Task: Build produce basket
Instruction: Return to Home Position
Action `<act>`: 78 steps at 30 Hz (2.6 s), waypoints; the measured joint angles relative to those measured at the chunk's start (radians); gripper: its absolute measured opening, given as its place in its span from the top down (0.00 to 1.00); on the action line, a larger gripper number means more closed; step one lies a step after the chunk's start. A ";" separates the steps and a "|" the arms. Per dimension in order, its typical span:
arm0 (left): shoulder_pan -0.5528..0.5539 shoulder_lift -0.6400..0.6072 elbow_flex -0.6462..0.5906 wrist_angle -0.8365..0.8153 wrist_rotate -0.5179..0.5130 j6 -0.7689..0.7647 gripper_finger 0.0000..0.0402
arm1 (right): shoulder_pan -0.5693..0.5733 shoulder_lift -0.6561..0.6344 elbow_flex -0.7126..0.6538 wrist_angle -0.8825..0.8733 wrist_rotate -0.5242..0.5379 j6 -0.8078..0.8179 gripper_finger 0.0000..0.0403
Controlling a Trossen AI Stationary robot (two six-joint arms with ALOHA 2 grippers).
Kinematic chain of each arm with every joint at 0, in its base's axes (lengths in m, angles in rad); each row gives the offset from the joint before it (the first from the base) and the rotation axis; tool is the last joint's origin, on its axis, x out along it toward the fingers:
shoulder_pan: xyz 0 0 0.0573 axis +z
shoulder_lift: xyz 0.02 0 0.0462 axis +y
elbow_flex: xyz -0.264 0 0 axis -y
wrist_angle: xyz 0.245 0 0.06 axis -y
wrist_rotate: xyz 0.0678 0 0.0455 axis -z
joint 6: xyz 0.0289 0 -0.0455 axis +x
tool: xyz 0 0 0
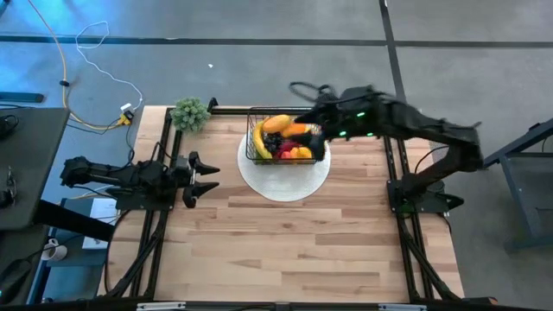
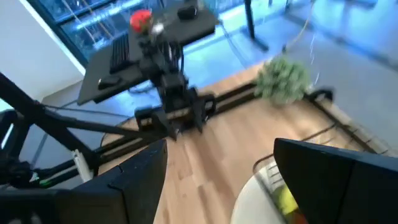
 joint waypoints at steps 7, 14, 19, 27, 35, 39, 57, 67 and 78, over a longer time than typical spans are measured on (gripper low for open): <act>0.033 -0.038 -0.030 -0.035 0.022 0.001 0.43 | -0.012 -0.188 0.000 -0.136 0.175 -0.095 0.32; 0.091 -0.037 -0.030 -0.035 0.064 0.027 0.48 | -0.012 -0.303 0.000 -0.308 0.246 -0.116 0.32; 0.098 -0.037 -0.030 -0.033 0.062 0.053 0.50 | -0.010 -0.345 -0.001 -0.434 0.343 -0.102 0.32; 0.098 -0.037 -0.029 -0.034 0.040 0.056 0.51 | -0.055 -0.642 -0.390 -0.253 0.394 -0.074 0.32; 0.098 -0.037 -0.029 -0.034 0.032 0.055 0.51 | -0.056 -0.964 -0.848 0.017 0.301 -0.064 0.32; 0.098 -0.037 -0.028 -0.034 0.032 0.055 0.51 | -0.055 -1.072 -1.044 0.162 0.232 -0.063 0.32; 0.098 -0.037 -0.028 -0.034 0.032 0.055 0.51 | -0.055 -1.275 -1.609 0.622 0.157 0.051 0.32; 0.098 -0.037 -0.028 -0.034 0.033 0.055 0.51 | -0.055 -1.375 -1.672 0.569 0.106 0.046 0.32; 0.098 -0.037 -0.028 -0.034 0.034 0.055 0.51 | -0.055 -1.388 -1.672 0.563 0.081 0.077 0.32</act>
